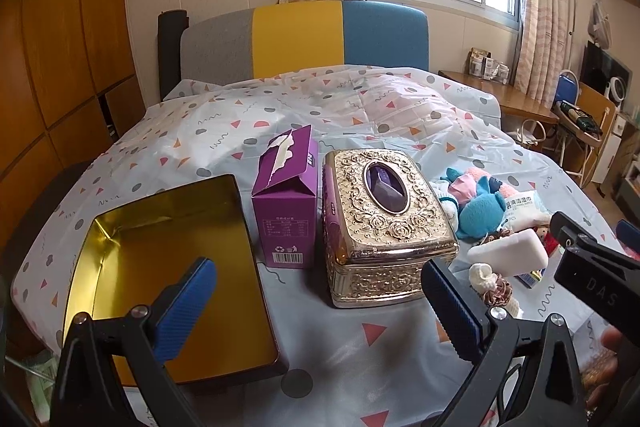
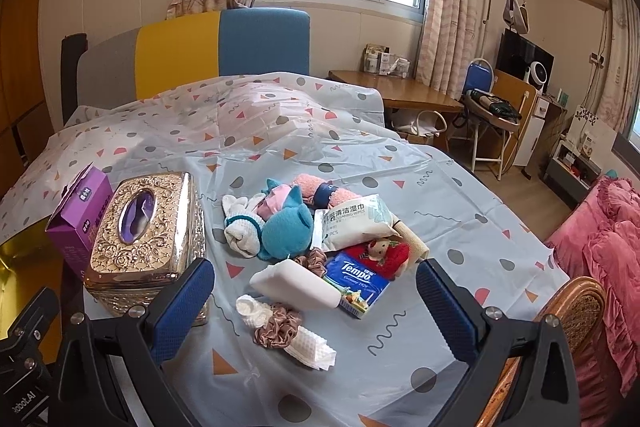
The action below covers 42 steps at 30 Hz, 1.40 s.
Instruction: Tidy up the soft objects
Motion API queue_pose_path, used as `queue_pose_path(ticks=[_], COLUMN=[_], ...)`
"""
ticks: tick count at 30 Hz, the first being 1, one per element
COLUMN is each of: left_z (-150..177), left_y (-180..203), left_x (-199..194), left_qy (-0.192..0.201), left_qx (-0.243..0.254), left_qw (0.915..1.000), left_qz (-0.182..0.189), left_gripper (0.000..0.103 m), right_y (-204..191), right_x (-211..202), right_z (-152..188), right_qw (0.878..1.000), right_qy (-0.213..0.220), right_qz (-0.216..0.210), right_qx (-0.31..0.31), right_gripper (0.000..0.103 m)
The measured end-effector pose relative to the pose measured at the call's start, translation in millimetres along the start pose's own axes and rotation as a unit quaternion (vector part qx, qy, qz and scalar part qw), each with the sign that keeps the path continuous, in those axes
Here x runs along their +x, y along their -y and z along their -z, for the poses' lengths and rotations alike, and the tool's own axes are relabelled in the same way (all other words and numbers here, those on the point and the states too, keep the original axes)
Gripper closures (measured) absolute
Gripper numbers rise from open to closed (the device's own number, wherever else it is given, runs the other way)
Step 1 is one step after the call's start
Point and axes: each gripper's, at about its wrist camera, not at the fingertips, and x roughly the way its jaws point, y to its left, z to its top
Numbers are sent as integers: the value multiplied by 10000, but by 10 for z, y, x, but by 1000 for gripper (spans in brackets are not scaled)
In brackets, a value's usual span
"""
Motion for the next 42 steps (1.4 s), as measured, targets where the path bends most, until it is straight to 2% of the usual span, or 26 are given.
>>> queue_pose_path(ticks=[31, 42], left_z=[43, 73], left_y=[162, 282], left_x=[27, 57], left_qy=[-131, -230], left_qx=[180, 346], left_qw=[9995, 9984], left_qz=[227, 371], left_gripper=[0, 0], right_y=[674, 753], right_x=[114, 167], right_z=[-22, -9], right_qw=[9980, 9981], right_qy=[-67, -155], right_qz=[508, 420], right_qx=[359, 420], right_gripper=[0, 0])
